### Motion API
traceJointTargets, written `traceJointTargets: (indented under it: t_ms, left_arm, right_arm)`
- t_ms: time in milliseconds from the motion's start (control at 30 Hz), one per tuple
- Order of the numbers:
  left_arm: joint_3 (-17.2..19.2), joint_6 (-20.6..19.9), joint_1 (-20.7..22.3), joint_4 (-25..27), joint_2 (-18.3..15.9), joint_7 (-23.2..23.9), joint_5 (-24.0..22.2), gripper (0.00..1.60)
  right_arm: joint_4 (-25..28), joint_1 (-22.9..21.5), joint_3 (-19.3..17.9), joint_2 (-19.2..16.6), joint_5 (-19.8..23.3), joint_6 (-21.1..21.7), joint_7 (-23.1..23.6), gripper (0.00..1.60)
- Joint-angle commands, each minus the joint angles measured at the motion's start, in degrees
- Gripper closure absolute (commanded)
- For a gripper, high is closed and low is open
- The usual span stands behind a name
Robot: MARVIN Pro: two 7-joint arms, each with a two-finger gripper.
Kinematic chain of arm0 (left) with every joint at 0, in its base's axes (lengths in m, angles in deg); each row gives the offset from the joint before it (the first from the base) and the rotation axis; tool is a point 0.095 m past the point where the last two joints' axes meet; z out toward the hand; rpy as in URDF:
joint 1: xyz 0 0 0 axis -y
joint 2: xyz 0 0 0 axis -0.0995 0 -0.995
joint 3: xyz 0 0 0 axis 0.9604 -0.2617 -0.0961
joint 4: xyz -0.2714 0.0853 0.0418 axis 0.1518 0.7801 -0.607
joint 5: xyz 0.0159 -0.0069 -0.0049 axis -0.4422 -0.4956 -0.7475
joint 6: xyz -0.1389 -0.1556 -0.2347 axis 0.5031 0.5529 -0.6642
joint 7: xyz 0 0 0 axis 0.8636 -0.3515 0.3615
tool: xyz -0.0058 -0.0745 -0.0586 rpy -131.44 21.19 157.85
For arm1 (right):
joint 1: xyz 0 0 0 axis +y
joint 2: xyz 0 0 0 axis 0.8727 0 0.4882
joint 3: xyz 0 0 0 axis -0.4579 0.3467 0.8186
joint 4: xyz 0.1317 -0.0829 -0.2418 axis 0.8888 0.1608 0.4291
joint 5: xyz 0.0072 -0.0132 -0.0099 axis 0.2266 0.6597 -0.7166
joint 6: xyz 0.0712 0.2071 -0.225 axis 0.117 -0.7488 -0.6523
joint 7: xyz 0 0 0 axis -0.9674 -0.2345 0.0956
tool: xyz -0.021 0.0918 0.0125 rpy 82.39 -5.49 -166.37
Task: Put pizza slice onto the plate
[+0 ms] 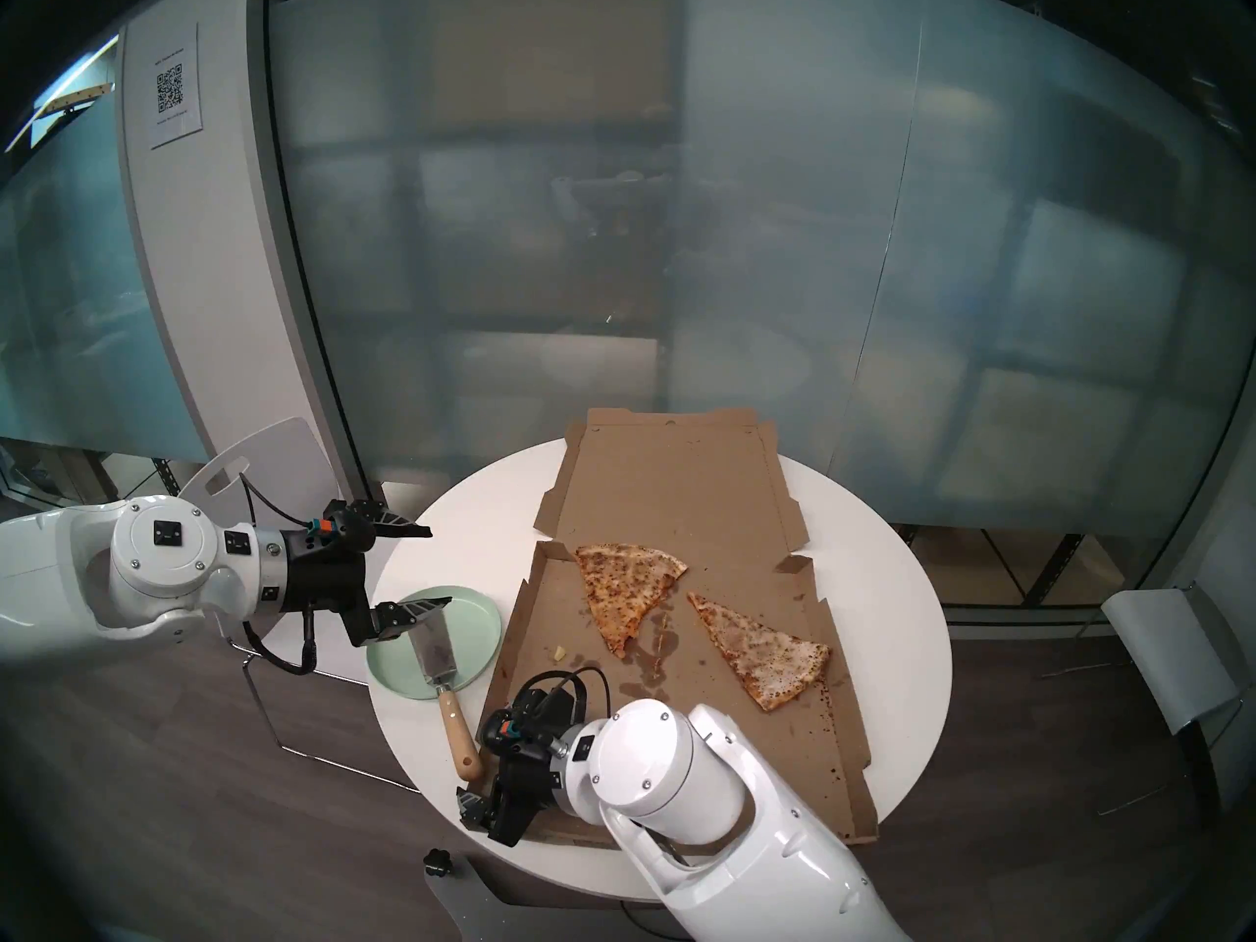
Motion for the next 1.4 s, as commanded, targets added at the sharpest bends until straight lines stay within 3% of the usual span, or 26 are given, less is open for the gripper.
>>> traceJointTargets:
  t_ms: [0, 133, 400, 900, 1067, 1100, 1233, 1367]
  left_arm:
    - [0.77, 0.03, 0.77, -0.08, 0.14, 0.1, 0.02, 0.0]
    - [0.77, 0.03, 0.77, -0.08, 0.14, 0.1, 0.02, 0.0]
    - [0.78, 0.02, 0.77, -0.09, 0.14, 0.13, 0.02, 0.0]
    - [0.79, 0.01, 0.77, -0.09, 0.14, 0.14, 0.02, 0.0]
    - [0.79, 0.01, 0.77, -0.09, 0.14, 0.14, 0.02, 0.0]
    - [0.79, 0.01, 0.77, -0.09, 0.14, 0.13, 0.02, 0.0]
    - [0.79, 0.01, 0.77, -0.09, 0.14, 0.13, 0.02, 0.0]
    - [0.79, 0.02, 0.77, -0.09, 0.14, 0.13, 0.02, 0.0]
  right_arm:
    - [1.87, -0.8, 0.63, 1.4, 0.2, -0.03, 0.05, 0.21]
    - [2.18, -1.18, 1.04, 1.45, 0.12, 0.31, 0.33, 0.21]
    - [1.31, -1.94, 1.8, 1.15, -0.46, 0.89, 0.91, 0.4]
    - [-0.42, -2.13, 1.77, 1.06, -0.75, 0.61, 0.76, 0.43]
    - [-0.34, -2.1, 1.71, 1.08, -0.71, 0.71, 0.78, 0.55]
    - [-0.3, -2.07, 1.66, 1.11, -0.68, 0.73, 0.75, 0.67]
    - [-0.34, -2.04, 1.57, 1.18, -0.58, 0.7, 0.69, 0.8]
    - [-0.33, -2.08, 1.48, 1.22, -0.51, 0.69, 0.59, 0.8]
